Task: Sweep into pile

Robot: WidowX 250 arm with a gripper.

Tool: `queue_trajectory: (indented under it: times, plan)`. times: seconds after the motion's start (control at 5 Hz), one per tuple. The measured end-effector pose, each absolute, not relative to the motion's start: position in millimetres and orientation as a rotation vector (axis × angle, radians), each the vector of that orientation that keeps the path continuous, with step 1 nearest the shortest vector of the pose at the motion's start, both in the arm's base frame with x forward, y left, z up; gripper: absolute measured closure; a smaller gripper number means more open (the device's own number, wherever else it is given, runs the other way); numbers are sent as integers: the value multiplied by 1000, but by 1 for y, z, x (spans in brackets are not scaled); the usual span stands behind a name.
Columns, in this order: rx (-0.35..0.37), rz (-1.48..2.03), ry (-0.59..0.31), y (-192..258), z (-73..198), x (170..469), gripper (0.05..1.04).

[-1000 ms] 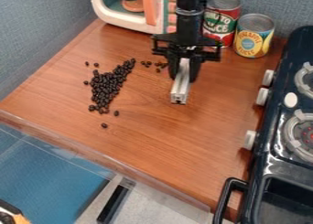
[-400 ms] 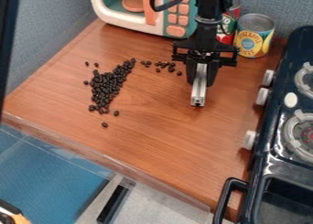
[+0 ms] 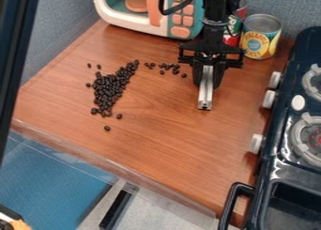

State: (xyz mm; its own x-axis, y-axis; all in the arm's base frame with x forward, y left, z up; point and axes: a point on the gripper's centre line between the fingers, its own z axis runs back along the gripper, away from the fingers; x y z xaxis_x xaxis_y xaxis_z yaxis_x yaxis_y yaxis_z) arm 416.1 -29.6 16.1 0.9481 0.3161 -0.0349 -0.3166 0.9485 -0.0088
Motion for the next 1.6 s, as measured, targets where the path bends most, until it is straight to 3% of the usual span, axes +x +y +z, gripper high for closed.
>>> queue_trajectory:
  times: [0.8, 1.6]
  plan:
    - [-45, 671, -2, 57, 18, 420, 711]
    - [-77, 1034, -37, 96, 28, 378, 711]
